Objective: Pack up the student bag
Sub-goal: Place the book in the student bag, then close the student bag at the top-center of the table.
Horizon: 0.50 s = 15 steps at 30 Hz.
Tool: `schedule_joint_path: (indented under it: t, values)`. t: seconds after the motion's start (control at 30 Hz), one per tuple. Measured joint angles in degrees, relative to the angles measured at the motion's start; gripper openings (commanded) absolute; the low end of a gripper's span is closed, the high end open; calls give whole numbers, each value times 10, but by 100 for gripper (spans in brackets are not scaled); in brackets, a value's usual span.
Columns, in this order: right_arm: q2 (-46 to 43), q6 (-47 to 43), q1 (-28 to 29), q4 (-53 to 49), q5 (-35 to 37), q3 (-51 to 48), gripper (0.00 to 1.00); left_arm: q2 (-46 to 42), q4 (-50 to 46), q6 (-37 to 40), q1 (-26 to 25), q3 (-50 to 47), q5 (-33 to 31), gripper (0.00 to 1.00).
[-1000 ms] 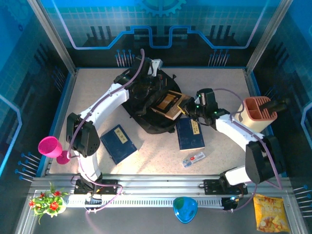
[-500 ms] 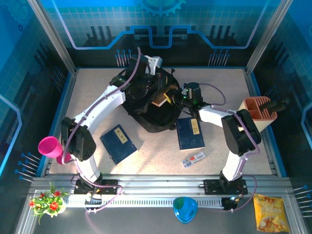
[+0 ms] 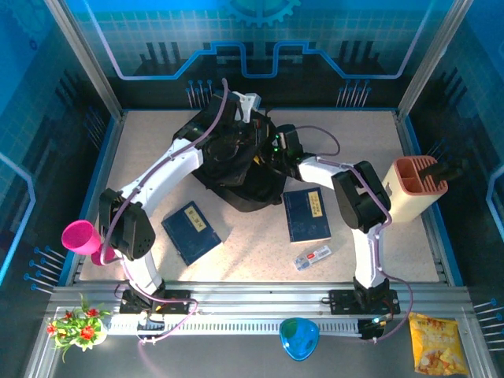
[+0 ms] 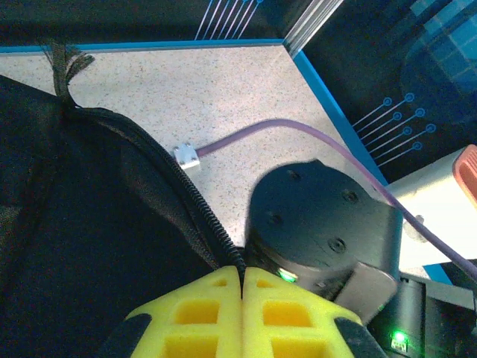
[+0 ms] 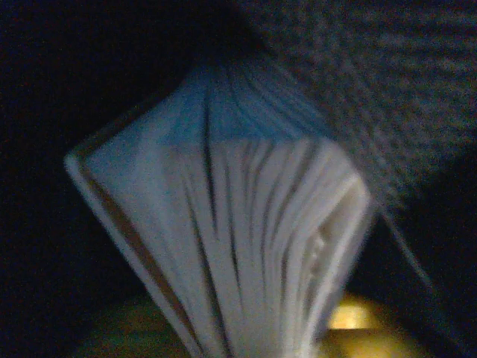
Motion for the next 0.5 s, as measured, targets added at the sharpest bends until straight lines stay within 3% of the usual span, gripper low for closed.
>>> schedule_joint_path:
  t: [0.17,0.3,0.5]
  values:
    - [3,-27,0,-83,7,11,64,0,2,-2,5,-13,-4,0]
    - [-18,-66,-3,-165,12,6,69,2,2,-11,11,-18,-5,0]
    - [-146,-111,-19,-210,8,-58,71,3,5,-16,18,-31,-9,0]
